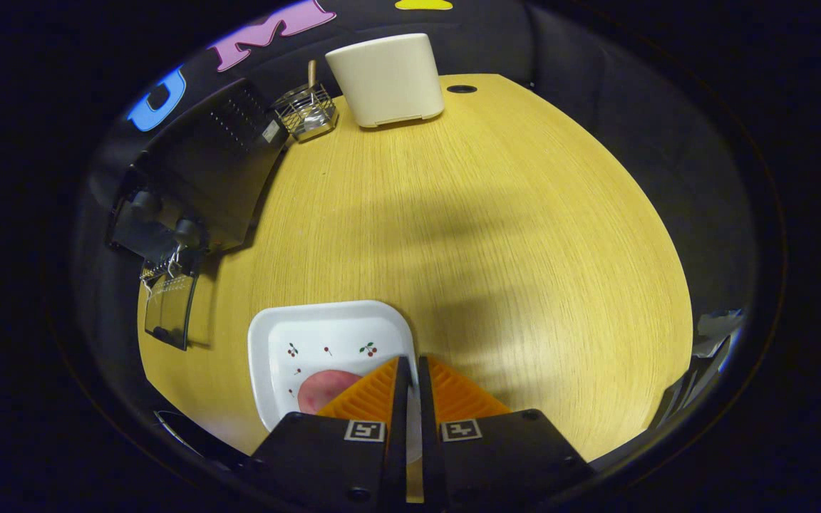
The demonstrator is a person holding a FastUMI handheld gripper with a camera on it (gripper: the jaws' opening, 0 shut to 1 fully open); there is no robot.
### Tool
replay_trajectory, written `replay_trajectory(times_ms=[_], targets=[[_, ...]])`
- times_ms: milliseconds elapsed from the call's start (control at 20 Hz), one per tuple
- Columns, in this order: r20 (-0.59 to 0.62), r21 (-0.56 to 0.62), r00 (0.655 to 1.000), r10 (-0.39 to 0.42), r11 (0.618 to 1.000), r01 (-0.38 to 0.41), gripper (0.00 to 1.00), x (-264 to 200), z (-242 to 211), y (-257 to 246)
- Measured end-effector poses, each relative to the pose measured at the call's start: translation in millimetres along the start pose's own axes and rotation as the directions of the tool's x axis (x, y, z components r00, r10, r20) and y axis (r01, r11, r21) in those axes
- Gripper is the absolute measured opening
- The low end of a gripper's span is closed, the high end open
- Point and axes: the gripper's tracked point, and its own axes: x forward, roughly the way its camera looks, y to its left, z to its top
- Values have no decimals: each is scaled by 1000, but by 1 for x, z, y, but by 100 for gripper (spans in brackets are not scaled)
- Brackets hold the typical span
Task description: Open the toaster oven, put the food inside, and close the toaster oven door.
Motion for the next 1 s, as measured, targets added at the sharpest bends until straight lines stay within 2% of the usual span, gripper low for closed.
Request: replay_trajectory(times_ms=[100, 200, 350, 500, 750, 1000], targets=[[6, 11, 999, 43, 999, -43, 11, -5, 0, 2], [-11, 91, 995, 101, 991, -100, 7, -4, -1, 5], [-30, 220, 986, 163, 963, -152, 5, -6, -5, 4], [8, 333, 977, 214, 921, -205, 5, -14, -1, 4], [50, 441, 970, 237, 866, -234, 5, -31, -7, -5], [99, 564, 968, 232, 788, -247, 5, -51, -10, -3]])
